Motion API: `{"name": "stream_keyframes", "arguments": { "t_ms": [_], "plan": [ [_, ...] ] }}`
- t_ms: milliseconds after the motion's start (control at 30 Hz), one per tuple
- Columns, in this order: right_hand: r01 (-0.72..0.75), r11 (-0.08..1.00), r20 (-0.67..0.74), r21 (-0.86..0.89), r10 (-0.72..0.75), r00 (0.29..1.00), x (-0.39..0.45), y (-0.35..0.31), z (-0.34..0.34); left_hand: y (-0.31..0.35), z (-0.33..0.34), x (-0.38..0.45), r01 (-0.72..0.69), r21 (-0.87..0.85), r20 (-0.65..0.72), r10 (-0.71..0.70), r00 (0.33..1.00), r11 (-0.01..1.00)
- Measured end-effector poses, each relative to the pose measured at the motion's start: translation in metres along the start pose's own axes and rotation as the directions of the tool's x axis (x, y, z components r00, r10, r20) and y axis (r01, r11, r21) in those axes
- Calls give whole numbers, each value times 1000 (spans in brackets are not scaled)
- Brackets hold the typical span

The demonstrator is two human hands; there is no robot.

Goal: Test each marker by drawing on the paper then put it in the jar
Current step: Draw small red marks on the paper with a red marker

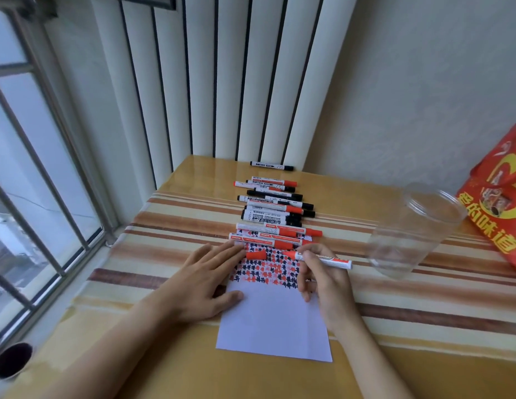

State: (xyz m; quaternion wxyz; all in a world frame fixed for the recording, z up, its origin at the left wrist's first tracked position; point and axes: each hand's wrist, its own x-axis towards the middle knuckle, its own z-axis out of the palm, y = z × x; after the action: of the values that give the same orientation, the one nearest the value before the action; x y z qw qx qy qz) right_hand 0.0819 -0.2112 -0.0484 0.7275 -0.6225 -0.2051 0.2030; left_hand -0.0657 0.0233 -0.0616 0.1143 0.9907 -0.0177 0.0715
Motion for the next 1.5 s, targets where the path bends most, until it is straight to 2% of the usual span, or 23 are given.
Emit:
{"name": "stream_keyframes", "arguments": {
  "t_ms": [200,467,633,800,1033,1500],
  "plan": [
    [9,982,-4,-188,-10,1000,11,-13,-9,11,7,10,60,28,2,-60,998,998],
    [-19,978,122,-208,45,992,-7,-10,31,9,5,11,61,-11,-25,-62,998,998],
    [30,955,123,-297,7,992,-17,1,45,6,2,10,48,-2,-34,-48,998,999],
    [31,935,109,-354,9,994,-22,7,49,5,-1,8,35,22,45,-36,998,999],
    [41,923,146,-383,17,989,-25,12,55,6,-1,8,16,73,67,-21,998,997],
    [38,922,132,-386,14,991,-21,12,56,3,-2,7,14,-22,-12,-15,1000,1000]
  ]
}}
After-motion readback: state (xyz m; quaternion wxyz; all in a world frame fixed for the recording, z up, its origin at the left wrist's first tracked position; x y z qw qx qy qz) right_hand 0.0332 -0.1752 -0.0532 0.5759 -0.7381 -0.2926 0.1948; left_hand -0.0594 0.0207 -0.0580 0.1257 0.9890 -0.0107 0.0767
